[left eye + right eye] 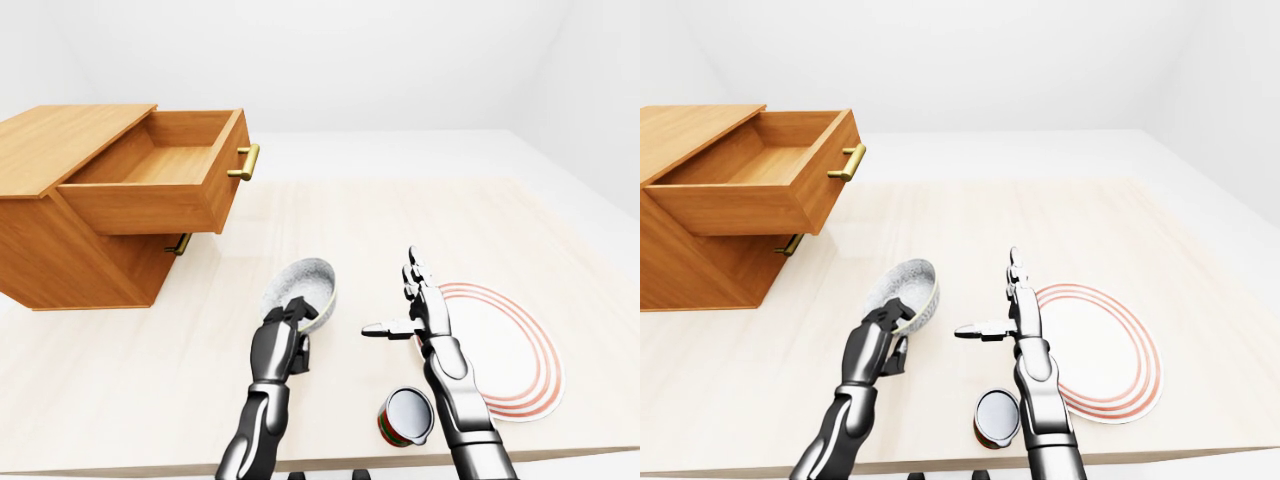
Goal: Put the bowl on top of the cabinet.
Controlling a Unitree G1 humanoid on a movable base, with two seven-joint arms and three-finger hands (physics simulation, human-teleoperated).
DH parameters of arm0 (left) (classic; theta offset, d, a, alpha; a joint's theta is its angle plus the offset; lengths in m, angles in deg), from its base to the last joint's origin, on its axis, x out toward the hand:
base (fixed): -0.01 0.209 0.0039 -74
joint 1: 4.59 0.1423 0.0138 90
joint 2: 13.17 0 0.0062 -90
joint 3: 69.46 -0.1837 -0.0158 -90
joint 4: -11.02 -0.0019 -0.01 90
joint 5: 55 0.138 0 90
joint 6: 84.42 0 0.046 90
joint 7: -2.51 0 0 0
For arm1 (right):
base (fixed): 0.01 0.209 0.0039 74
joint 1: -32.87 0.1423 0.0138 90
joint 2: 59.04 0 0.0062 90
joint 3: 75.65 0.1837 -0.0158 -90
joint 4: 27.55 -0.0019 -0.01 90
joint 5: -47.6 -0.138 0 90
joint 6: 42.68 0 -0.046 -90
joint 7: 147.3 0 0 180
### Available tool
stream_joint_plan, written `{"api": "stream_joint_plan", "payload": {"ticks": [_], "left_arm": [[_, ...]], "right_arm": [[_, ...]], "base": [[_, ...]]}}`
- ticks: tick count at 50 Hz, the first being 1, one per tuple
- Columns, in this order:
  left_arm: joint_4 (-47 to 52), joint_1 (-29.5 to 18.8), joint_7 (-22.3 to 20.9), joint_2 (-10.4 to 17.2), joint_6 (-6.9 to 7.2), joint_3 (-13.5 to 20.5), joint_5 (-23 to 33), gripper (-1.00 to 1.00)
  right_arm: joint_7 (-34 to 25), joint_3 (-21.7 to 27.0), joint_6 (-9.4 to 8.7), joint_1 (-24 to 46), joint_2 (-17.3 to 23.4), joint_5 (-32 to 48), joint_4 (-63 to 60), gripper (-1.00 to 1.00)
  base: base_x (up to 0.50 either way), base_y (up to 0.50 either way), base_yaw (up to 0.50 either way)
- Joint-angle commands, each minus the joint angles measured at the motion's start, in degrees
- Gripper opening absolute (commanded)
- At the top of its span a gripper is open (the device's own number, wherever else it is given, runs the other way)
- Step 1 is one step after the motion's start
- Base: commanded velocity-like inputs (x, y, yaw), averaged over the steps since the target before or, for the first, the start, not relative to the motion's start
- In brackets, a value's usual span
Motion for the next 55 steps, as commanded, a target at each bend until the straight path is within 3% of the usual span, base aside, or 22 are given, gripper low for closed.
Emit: {"api": "stream_joint_plan", "payload": {"ticks": [1, 9, 31, 46, 55], "left_arm": [[5.07, -0.05, -2.62, -0.4, 0.0, 0.3, -1.72, -0.89], [12.12, 0.53, -7.14, -0.79, 0.0, 0.11, -4.9, -0.89], [20.49, -0.64, -11.7, -1.08, 0.0, 0.23, -7.46, -0.88], [30.63, -3.4, -18.4, -2.36, 0.0, 0.58, -11.19, -0.88], [33.7, -4.52, -20.19, -2.6, 0.0, 0.81, -11.67, -0.88]], "right_arm": [[-0.01, -0.2, 0.03, -0.08, -0.1, 0.11, -0.1, 1.0], [0.02, -0.31, 0.05, -0.15, -0.14, 0.25, -0.11, 1.0], [0.04, -0.42, 0.02, -0.1, -0.2, 0.39, -0.07, 1.0], [-0.03, -0.36, -0.22, -0.12, -0.16, 0.31, -0.3, 1.0], [-0.12, -0.33, -0.27, -0.29, -0.13, 0.24, -0.6, 1.0]], "base": [[0.0, 0.0, 0.0], [0.0, 0.0, 0.0], [0.0, 0.0, 0.0], [0.0, 0.0, 0.0], [0.0, 0.0, 0.0]]}}
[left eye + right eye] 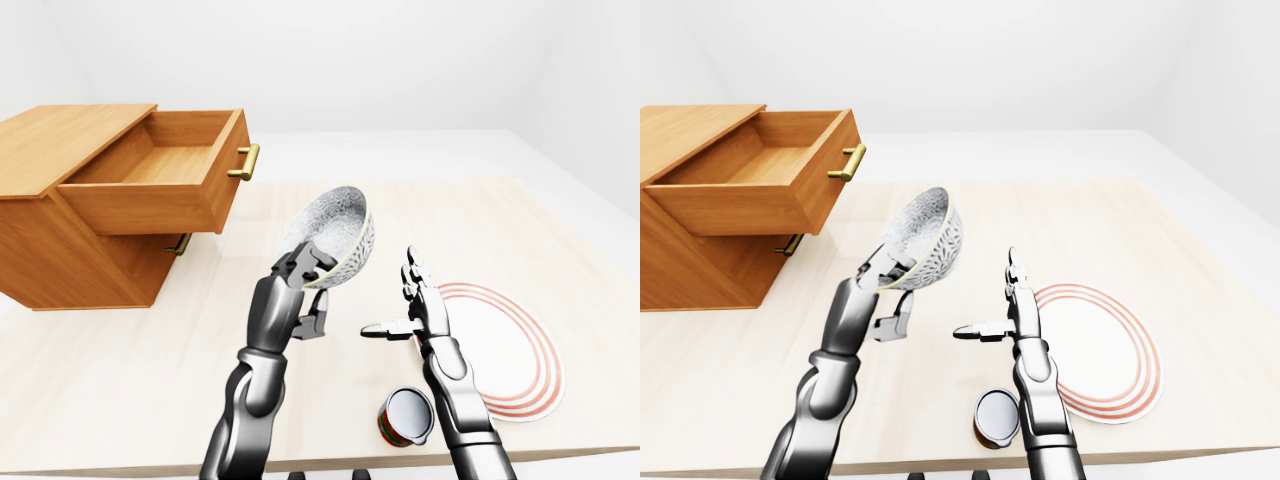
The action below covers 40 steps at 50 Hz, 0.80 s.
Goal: Put the bowl on top of the cabinet.
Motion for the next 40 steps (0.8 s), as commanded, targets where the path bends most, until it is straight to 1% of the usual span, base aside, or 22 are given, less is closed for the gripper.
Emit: {"api": "stream_joint_plan", "payload": {"ticks": [1, 7, 8, 14, 21, 23, 25, 28, 30, 31, 32, 34, 35, 36, 37, 40], "left_arm": [[5.95, -1.61, -2.09, -0.62, 0.0, 0.27, -0.47, -0.88], [8.58, -2.58, -3.67, -0.86, 0.0, 0.48, -1.06, -0.87], [9.56, -3.13, -4.44, -1.14, 0.0, 0.6, -1.38, -0.88], [13.12, -5.11, -6.84, -1.51, 0.0, 1.66, -3.08, -0.88], [15.02, -6.66, -7.92, -1.32, 0.0, 3.37, -4.51, -0.88], [15.03, -6.67, -7.91, -1.3, 0.0, 3.39, -4.54, -0.88], [15.53, -8.4, -8.69, -1.1, 0.0, 5.13, -5.36, -0.88], [17.8, -10.44, -10.31, -1.56, 0.0, 5.89, -6.06, -0.88], [18.74, -11.28, -11.04, -1.33, 0.0, 6.31, -6.47, -0.88], [18.95, -12.34, -11.49, -1.17, 0.95, 7.18, -7.0, -0.88], [18.92, -12.8, -11.53, -0.92, 1.15, 7.61, -7.17, -0.88], [19.48, -13.82, -11.96, -0.68, 2.23, 8.41, -7.56, -0.89], [20.76, -15.14, -12.92, -0.72, 4.2, 9.1, -7.93, -0.88], [20.84, -15.22, -12.91, -0.65, 4.35, 9.11, -7.98, -0.88], [21.83, -16.28, -13.6, -0.61, 5.96, 9.58, -8.4, -0.89], [22.32, -17.73, -13.87, 0.14, 7.29, 10.62, -9.02, -0.88]], "right_arm": [[-0.09, 0.04, -0.08, -0.1, 0.03, -0.08, -0.26, 1.0], [-0.11, -0.02, 0.17, -0.01, -0.01, -0.05, 0.11, 1.0], [-0.06, -0.06, 0.39, 0.12, -0.04, 0.04, 0.56, 1.0], [-0.05, -0.04, 0.25, 0.12, -0.01, 0.01, 0.39, 1.0], [0.09, -0.23, 0.2, -0.03, -0.08, 0.27, 0.18, 1.0], [0.08, -0.23, 0.19, -0.04, -0.08, 0.27, 0.15, 1.0], [0.13, -0.18, 0.39, 0.09, -0.08, 0.29, 0.63, 1.0], [0.16, -0.39, 0.14, -0.02, -0.15, 0.49, 0.25, 1.0], [0.15, -0.35, 0.3, 0.07, -0.14, 0.48, 0.55, 1.0], [0.08, -0.38, 0.43, -0.01, -0.14, 0.49, 0.6, 1.0], [0.05, -0.39, 0.39, -0.06, -0.14, 0.49, 0.5, 1.0], [0.03, -0.39, 0.34, -0.09, -0.15, 0.48, 0.43, 1.0], [0.06, -0.41, 0.29, -0.05, -0.18, 0.49, 0.43, 1.0], [0.06, -0.41, 0.29, -0.05, -0.18, 0.49, 0.43, 1.0], [0.17, -0.53, 0.25, -0.08, -0.24, 0.65, 0.35, 1.0], [0.19, -0.72, -0.04, -0.32, -0.32, 0.75, -0.24, 1.0]], "base": [[0.0, 0.0, 0.0], [0.0, 0.0, 0.0], [0.0, 0.0, 0.0], [0.0, 0.0, 0.0], [0.0, 0.0, 0.0], [0.0, 0.0, 0.0], [0.0, 0.0, 0.0], [0.0, 0.0, 0.0], [0.0, 0.0, 0.0], [0.0, 0.0, 0.0], [0.0, 0.0, 0.0], [0.0, 0.0, 0.0], [0.0, 0.0, 0.0], [0.0, 0.0, 0.0], [0.0, 0.0, 0.0], [0.0, 0.0, 0.0]]}}
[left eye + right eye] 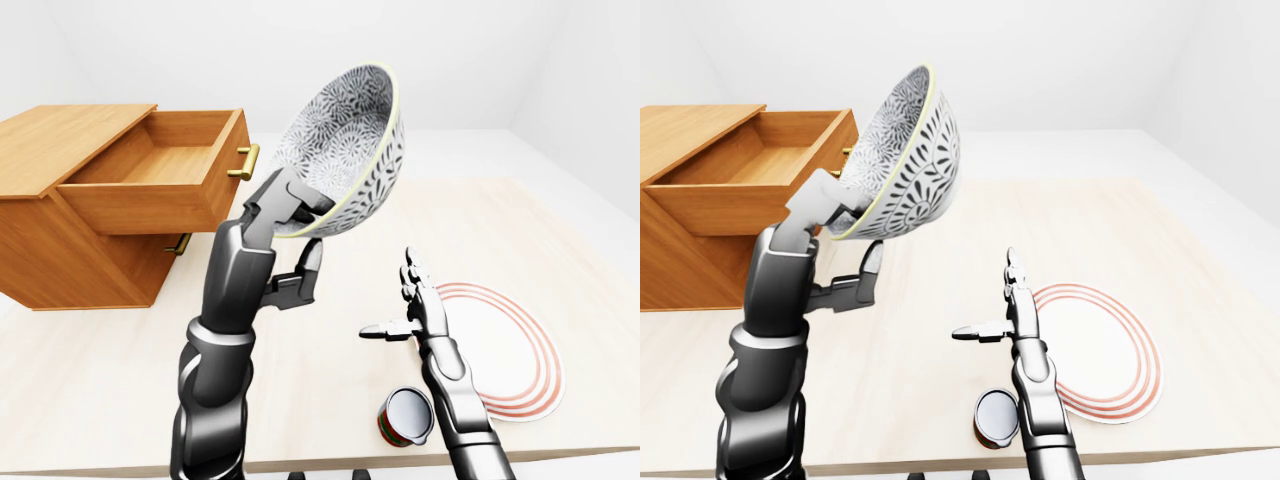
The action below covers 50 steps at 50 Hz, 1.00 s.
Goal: Put the bowl on top of the cabinet.
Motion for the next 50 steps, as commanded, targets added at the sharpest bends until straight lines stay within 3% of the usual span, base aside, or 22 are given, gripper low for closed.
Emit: {"api": "stream_joint_plan", "payload": {"ticks": [1, 4, 8, 10, 19, 27, 39, 50], "left_arm": [[4.61, -6.45, -1.84, 1.12, 5.06, 4.47, -2.33, -0.89], [4.53, -9.25, -2.05, 1.98, 7.3, 6.22, -3.34, -0.89], [4.53, -10.78, -1.92, 2.73, 7.3, 6.94, -4.09, -0.89], [3.97, -13.81, -1.84, 4.11, 7.3, 9.09, -5.57, -0.88], [3.47, -17.0, -0.63, 7.42, 7.3, 12.09, -8.32, -0.88], [2.97, -23.17, 0.56, 11.83, 7.3, 15.87, -11.75, -0.88], [-2.05, -26.5, 4.14, 18.26, 7.3, 20.09, -16.45, -0.88], [-7.02, -27.76, 6.72, 21.41, 7.3, 22.12, -18.76, -0.89]], "right_arm": [[0.1, -0.34, -0.28, -0.2, -0.16, 0.32, -0.49, 1.0], [0.04, -0.31, -0.2, -0.15, -0.13, 0.29, -0.35, 1.0], [0.03, -0.28, -0.25, -0.19, -0.13, 0.26, -0.49, 1.0], [0.13, -0.35, -0.29, 0.06, -0.17, 0.37, -0.16, 1.0], [0.13, -0.43, -0.09, 0.12, -0.21, 0.42, 0.17, 1.0], [0.05, -0.42, -0.18, -0.05, -0.18, 0.36, -0.09, 1.0], [0.08, -0.44, -0.23, -0.1, -0.2, 0.41, -0.17, 1.0], [0.14, -0.28, -0.07, 0.08, -0.12, 0.37, 0.22, 1.0]], "base": [[0.0, 0.0, 0.0], [0.0, 0.0, 0.0], [0.0, 0.0, 0.0], [0.0, 0.0, 0.0], [0.0, 0.0, 0.0], [0.0, 0.0, 0.0], [0.0, 0.0, 0.0], [0.0, 0.0, 0.0]]}}
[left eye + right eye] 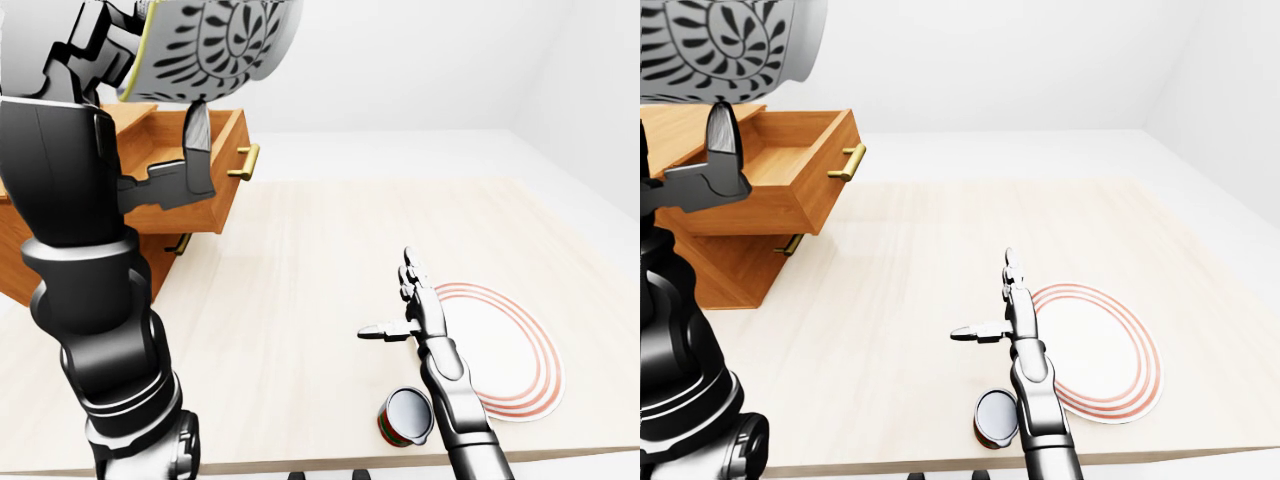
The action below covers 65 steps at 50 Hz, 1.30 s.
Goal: Put the bowl on top of the cabinet.
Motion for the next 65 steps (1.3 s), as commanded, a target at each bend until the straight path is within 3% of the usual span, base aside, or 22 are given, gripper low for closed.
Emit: {"api": "stream_joint_plan", "payload": {"ticks": [1, 7, 8, 12, 32, 39, 43, 51, 65], "left_arm": [[-4.13, -2.18, 3.62, 3.64, 0.0, 2.99, -2.51, -0.89], [-4.48, -2.11, 4.0, 4.06, 0.0, 3.03, -2.83, -0.89], [-7.41, -4.06, 4.47, 5.92, 0.0, 5.0, -3.85, -0.88], [-10.24, -4.64, 5.99, 8.24, 0.0, 5.98, -5.24, -0.89], [-23.28, -4.98, 10.54, 14.7, 0.0, 8.73, -6.85, -0.88], [-30.73, -6.48, 12.41, 17.66, -3.04, 9.54, -7.15, -0.88], [-36.62, -7.47, 13.99, 19.68, -6.25, 9.83, -6.78, -0.88], [-45.63, -9.97, 16.26, 22.78, -9.79, 9.82, -6.84, -0.88], [-63.49, -15.85, 20.5, 28.26, -10.0, 8.46, -5.19, -0.89]], "right_arm": [[0.03, 0.12, 0.13, 0.11, 0.07, -0.02, 0.25, 1.0], [0.06, 0.25, 0.38, 0.29, 0.11, -0.08, 0.72, 1.0], [0.04, 0.24, 0.21, 0.28, 0.11, -0.11, 0.55, 1.0], [-0.05, 0.22, 0.33, 0.19, 0.12, -0.14, 0.62, 1.0], [0.04, 0.3, 0.74, 0.48, 0.12, -0.14, 1.44, 1.0], [0.01, 0.37, 0.58, 0.24, 0.19, -0.22, 0.93, 1.0], [-0.02, 0.34, 0.68, 0.26, 0.17, -0.2, 1.07, 1.0], [0.15, 0.37, 0.73, 0.33, 0.19, -0.07, 1.18, 1.0], [0.43, 0.43, 0.86, 0.62, 0.2, 0.07, 1.73, 1.0]], "base": [[0.0, 0.0, 0.0], [0.0, 0.0, 0.0], [0.0, 0.0, 0.0], [0.0, 0.0, 0.0], [0.0, 0.0, 0.0], [0.0, 0.0, 0.0], [0.0, 0.0, 0.0], [0.0, 0.0, 0.0], [0.0, 0.0, 0.0]]}}
